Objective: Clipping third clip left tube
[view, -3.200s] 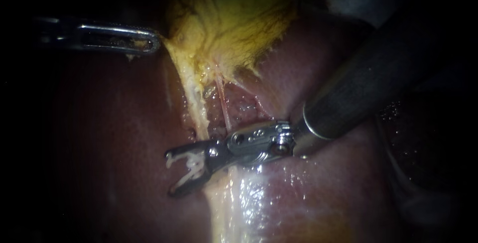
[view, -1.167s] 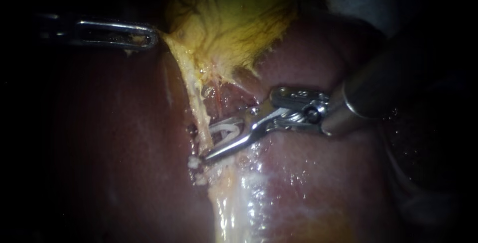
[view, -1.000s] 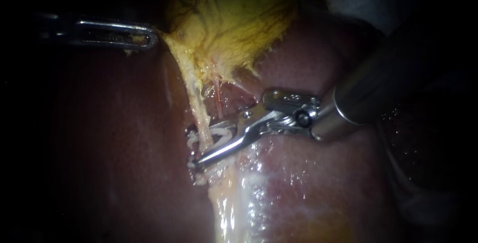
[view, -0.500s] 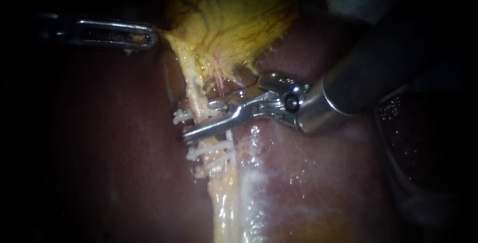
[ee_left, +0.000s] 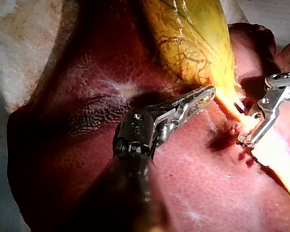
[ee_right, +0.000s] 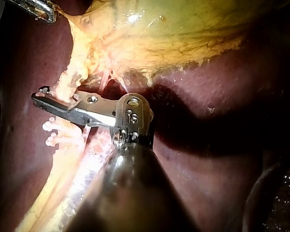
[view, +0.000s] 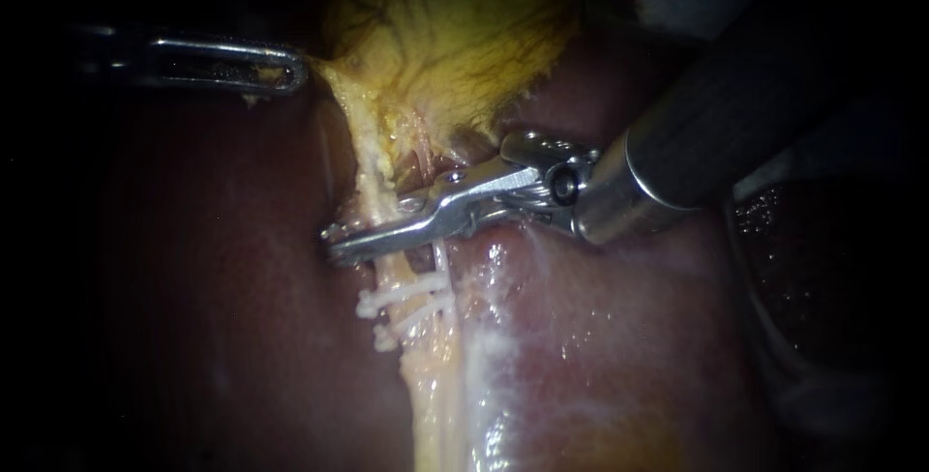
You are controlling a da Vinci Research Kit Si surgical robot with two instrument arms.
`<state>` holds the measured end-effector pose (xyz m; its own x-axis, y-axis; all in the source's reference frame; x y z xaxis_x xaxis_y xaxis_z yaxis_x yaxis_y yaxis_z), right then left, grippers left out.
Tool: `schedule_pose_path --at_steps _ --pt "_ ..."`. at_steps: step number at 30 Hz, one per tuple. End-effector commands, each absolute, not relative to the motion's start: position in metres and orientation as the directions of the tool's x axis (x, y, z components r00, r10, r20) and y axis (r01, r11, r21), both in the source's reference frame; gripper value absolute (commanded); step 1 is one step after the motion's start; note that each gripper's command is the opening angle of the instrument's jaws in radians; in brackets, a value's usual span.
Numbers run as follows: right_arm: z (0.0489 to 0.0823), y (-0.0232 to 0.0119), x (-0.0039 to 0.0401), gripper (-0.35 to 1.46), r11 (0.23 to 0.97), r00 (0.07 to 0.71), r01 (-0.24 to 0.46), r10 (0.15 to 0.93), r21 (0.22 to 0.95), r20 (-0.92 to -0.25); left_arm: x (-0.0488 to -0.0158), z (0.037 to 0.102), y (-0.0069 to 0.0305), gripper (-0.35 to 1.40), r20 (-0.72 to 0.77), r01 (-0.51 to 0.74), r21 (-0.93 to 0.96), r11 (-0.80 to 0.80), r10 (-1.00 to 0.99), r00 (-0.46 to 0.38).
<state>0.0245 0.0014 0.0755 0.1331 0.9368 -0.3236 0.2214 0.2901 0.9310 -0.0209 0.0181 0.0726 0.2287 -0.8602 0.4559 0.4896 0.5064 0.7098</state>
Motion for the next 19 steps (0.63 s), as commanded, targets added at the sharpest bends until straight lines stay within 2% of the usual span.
schedule_pose_path --at_steps 1,2,19 --pt "0.0755 0.0013 0.0245 -0.30 0.284 0.135 0.220 0.939 0.933 -0.317 -0.0209 0.0726 0.0181 -0.35 0.456 0.489 0.710 0.507 -0.860 0.229" --pt "0.0755 0.0012 0.0244 -0.35 0.284 0.135 0.220 0.939 0.933 -0.317 -0.0209 0.0726 0.0181 -0.35 0.456 0.489 0.710 0.507 -0.860 0.229" --pt "0.0760 0.0006 0.0244 -0.35 0.287 0.137 0.224 0.937 0.931 -0.322 -0.0209 0.0725 0.0180 -0.35 0.456 0.489 0.710 0.507 -0.860 0.229"
